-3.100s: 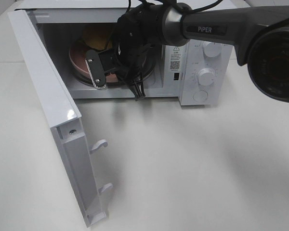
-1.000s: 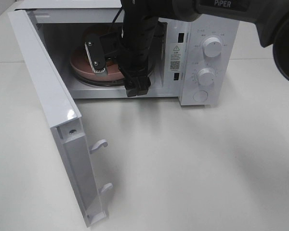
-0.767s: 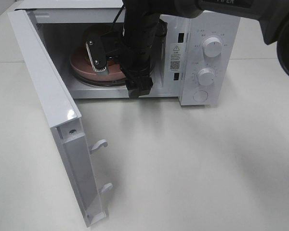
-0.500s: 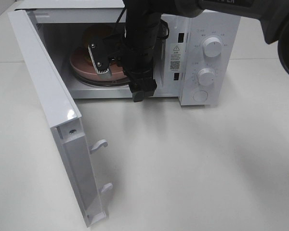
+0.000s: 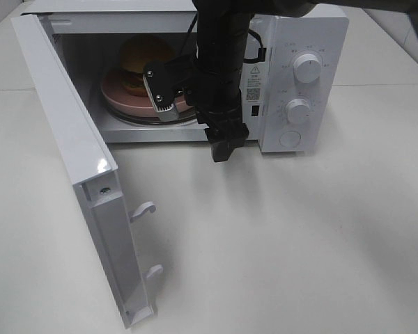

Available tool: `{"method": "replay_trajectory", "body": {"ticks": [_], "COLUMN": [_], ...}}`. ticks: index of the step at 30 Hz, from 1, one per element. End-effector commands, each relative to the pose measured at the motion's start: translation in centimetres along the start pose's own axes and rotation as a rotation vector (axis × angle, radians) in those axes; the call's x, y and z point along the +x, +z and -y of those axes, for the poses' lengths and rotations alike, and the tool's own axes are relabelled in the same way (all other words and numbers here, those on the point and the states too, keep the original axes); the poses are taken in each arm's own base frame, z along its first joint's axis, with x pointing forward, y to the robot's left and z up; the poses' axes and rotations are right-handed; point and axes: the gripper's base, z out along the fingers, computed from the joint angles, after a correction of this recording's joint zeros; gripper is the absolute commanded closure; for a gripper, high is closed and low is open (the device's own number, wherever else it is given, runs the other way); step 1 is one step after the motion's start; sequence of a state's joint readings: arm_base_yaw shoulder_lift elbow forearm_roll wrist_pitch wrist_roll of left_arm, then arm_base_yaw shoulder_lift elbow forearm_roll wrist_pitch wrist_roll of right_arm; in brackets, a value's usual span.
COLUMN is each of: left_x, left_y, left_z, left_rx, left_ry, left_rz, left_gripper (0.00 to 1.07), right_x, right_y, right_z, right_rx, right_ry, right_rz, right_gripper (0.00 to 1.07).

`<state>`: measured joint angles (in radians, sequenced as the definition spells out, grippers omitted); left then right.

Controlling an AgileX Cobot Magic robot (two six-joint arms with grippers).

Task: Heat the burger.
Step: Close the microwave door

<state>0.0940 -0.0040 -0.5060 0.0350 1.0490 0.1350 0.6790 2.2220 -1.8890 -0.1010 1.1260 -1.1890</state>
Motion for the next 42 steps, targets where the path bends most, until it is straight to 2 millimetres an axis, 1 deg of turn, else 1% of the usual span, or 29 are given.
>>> {"method": "replay_trajectory", "body": {"ticks": [1,2,3,5,7,8,10,11,13,14,17,19,20,22,23,25,29,30,32,33,34,35,36,37,38,39,40,41,42], "left_x": [0.1,0.1,0.1,0.1,0.1,0.1,0.1,0.1,0.1,0.1,0.1,0.1,0.1,0.1,0.1,0.1,0.1,0.1,0.1,0.1,0.1,0.1,0.1,0.1,0.1,0.1,0.1,0.1,0.1], "left_y": [-0.2,-0.2,-0.2,-0.2,-0.2,-0.2,-0.2,-0.2,-0.2,-0.2,-0.2,-0.2,-0.2,-0.2,-0.2,-0.2,-0.2,-0.2,-0.2,-0.2,-0.2,-0.2,-0.2,-0.2,-0.2,-0.2,-0.2,-0.2,-0.2], "left_z": [0.0,0.0,0.0,0.0,0.0,0.0,0.0,0.0,0.0,0.0,0.0,0.0,0.0,0.0,0.0,0.0,0.0,0.0,0.0,0.0,0.0,0.0,0.0,0.0,0.0,0.0,0.0,0.0,0.0], "left_rx": [-0.005,-0.005,-0.005,-0.005,-0.005,-0.005,-0.005,-0.005,-0.005,-0.005,-0.005,-0.005,-0.005,-0.005,-0.005,-0.005,-0.005,-0.005,-0.005,-0.005,-0.005,-0.005,-0.005,-0.005,-0.005,-0.005,-0.005,-0.005,-0.005], "left_ry": [-0.001,-0.001,-0.001,-0.001,-0.001,-0.001,-0.001,-0.001,-0.001,-0.001,-0.001,-0.001,-0.001,-0.001,-0.001,-0.001,-0.001,-0.001,-0.001,-0.001,-0.001,-0.001,-0.001,-0.001,-0.001,-0.001,-0.001,-0.001,-0.001], "left_rz": [0.025,0.025,0.025,0.025,0.025,0.025,0.025,0.025,0.025,0.025,0.025,0.025,0.025,0.025,0.025,0.025,0.025,0.025,0.025,0.025,0.025,0.025,0.025,0.025,0.025,0.025,0.025,0.025,0.025], "left_gripper": [0.01,0.01,0.01,0.01,0.01,0.01,0.01,0.01,0.01,0.01,0.01,0.01,0.01,0.01,0.01,0.01,0.01,0.01,0.01,0.01,0.01,0.01,0.01,0.01,0.01,0.01,0.01,0.01,0.01], "right_x": [0.5,0.7,0.7,1.0,1.1,1.4,1.4,1.7,1.9,2.2,2.4,3.3,3.3,3.9,3.9,4.7,5.5,6.6,7.0,8.2,8.2,8.8,10.0,10.0,10.7,12.1,12.1,12.8,14.1], "right_y": [-1.0,-1.2,-1.2,-1.9,-2.2,-2.8,-2.9,-3.5,-4.0,-4.6,-4.9,-6.3,-6.3,-7.6,-7.6,-8.9,-9.9,-10.5,-10.6,-10.9,-10.9,-10.9,-11.1,-11.1,-11.1,-11.1,-11.1,-11.1,-10.9], "right_z": [-1.1,-1.9,-1.9,-2.8,-3.1,-3.5,-3.7,-4.4,-4.7,-5.5,-6.0,-7.8,-7.8,-9.2,-9.2,-10.6,-11.6,-12.0,-12.2,-12.5,-12.5,-12.6,-12.9,-12.9,-13.0,-13.1,-13.1,-13.1,-13.0], "right_rx": [-0.012,-0.039,-0.039,-0.049,-0.046,-0.025,-0.018,-0.001,0.01,0.017,0.019,0.02,0.02,0.008,0.008,-0.012,-0.007,0.003,0.005,0.01,0.01,0.011,0.015,0.015,0.017,0.023,0.023,0.031,0.045], "right_ry": [0.002,0.017,0.017,0.052,0.065,0.105,0.133,0.175,0.191,0.21,0.226,0.306,0.306,0.375,0.375,0.451,0.524,0.588,0.624,0.713,0.713,0.754,0.851,0.851,0.906,1.018,1.018,1.082,1.202], "right_rz": [0.008,0.011,0.011,0.017,0.018,0.026,0.033,0.041,0.047,0.051,0.052,0.052,0.052,0.046,0.046,0.033,0.033,0.037,0.036,0.035,0.035,0.033,0.031,0.031,0.031,0.029,0.029,0.033,0.037], "right_gripper": [0.31,0.31,0.31,0.31,0.31,0.3,0.3,0.27,0.26,0.22,0.21,0.19,0.19,0.2,0.2,0.2,0.21,0.21,0.22,0.22,0.22,0.22,0.22,0.22,0.22,0.22,0.22,0.22,0.22]}}
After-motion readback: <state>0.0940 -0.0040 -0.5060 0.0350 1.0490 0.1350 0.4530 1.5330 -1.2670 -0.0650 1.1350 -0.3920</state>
